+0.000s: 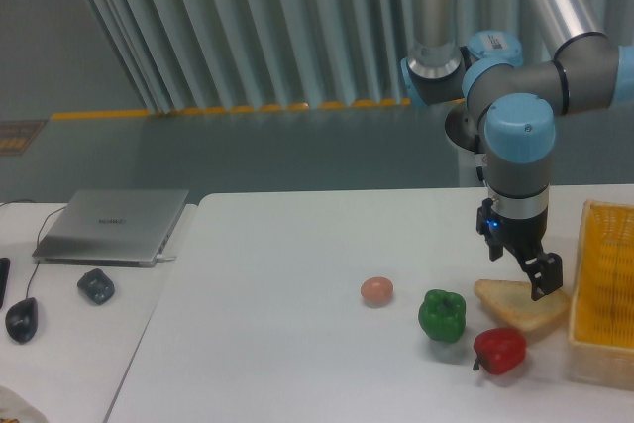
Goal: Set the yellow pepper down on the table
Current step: 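Move the gripper up and over into the yellow basket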
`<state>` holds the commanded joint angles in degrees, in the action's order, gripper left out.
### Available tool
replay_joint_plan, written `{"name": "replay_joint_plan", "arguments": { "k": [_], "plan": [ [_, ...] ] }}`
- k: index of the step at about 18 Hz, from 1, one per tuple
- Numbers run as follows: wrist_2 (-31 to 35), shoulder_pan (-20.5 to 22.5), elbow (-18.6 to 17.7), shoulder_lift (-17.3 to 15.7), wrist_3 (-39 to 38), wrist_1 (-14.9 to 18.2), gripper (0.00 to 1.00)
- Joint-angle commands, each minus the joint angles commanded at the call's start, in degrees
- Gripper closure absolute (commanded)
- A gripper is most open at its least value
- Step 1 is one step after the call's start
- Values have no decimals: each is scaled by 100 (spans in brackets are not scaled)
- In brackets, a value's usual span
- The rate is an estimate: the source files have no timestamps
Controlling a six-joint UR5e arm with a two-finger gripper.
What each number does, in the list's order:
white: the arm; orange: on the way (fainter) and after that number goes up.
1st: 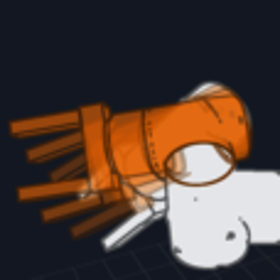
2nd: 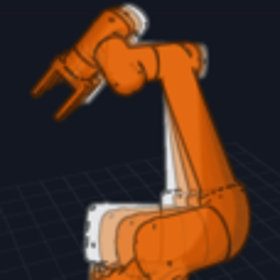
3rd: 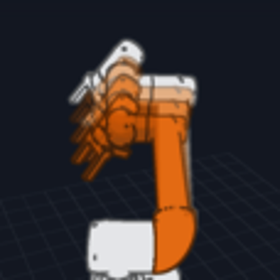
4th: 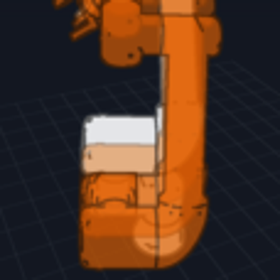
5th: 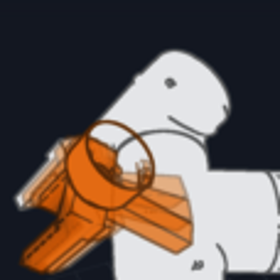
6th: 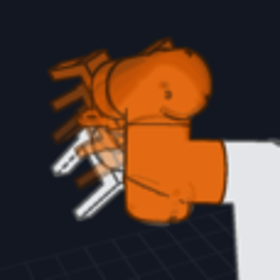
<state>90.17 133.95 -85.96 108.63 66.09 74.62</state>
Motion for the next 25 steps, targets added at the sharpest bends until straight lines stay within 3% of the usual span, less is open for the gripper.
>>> {"name": "replay_joint_plan", "arguments": {
  "k": [8, 15, 20, 25],
  "plan": [
    [9, 351, 44, -18, 52, -150, 0],
    [26, 1045, 35, -123, 2765, -185, 0],
    [26, 1283, 35, -97, 4101, -211, 0],
    [299, 1590, -281, -105, 4342, -202, 0]
  ]
}}
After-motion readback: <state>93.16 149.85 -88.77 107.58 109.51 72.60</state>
